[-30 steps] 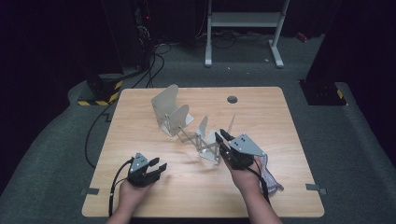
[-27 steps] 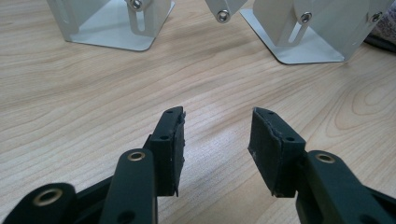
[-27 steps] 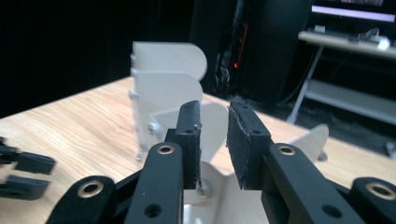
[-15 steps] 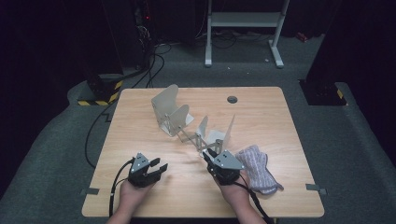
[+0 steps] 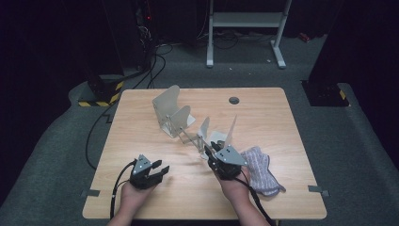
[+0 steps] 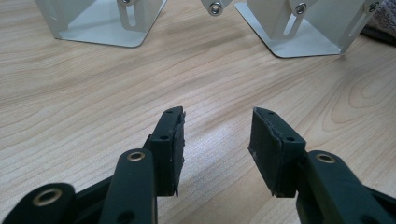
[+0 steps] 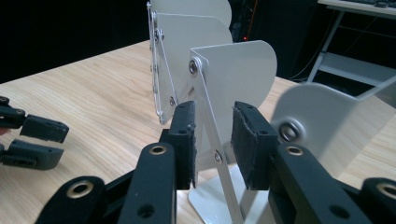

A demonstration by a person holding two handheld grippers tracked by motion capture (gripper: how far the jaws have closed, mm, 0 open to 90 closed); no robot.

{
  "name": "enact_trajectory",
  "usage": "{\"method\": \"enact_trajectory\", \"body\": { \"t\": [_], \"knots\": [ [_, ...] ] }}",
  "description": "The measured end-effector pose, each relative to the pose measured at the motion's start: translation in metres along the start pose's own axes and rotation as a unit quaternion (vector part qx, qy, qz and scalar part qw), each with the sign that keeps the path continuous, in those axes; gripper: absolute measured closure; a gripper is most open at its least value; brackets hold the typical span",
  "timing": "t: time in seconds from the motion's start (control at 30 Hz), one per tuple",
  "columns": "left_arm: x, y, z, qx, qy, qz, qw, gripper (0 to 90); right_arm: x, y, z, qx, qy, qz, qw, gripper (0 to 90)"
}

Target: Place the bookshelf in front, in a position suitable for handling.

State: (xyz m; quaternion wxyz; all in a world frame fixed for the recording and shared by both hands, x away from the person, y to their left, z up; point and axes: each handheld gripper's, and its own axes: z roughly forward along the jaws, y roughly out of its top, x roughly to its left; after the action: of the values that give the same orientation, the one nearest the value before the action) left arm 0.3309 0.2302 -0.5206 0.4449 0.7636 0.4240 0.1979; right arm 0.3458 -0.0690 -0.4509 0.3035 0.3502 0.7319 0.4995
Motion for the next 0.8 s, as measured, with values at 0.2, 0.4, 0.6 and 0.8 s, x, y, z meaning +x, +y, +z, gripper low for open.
{"method": "enact_trajectory", "body": {
  "t": [0.2,0.4,0.6,0.8],
  "knots": [
    [0.001,0.0,0.0,0.0,-0.001,-0.001,1.0,54.6,0.0,0.0,0.003,0.004,-0.017,0.0,0.9999,69.4],
    [0.001,0.0,-0.001,0.001,-0.001,-0.001,1.0,54.5,-0.023,-0.001,0.0,0.007,-0.047,0.021,0.9986,69.1],
    [0.001,0.0,-0.002,-0.001,0.002,-0.003,1.0,54.3,-0.055,0.001,0.004,0.017,-0.089,0.044,0.9949,67.2],
    [0.004,0.0,-0.003,0.0,0.006,-0.004,1.0,53.9,-0.052,0.016,0.0,-0.009,-0.073,0.046,0.9962,65.3]
  ]
}}
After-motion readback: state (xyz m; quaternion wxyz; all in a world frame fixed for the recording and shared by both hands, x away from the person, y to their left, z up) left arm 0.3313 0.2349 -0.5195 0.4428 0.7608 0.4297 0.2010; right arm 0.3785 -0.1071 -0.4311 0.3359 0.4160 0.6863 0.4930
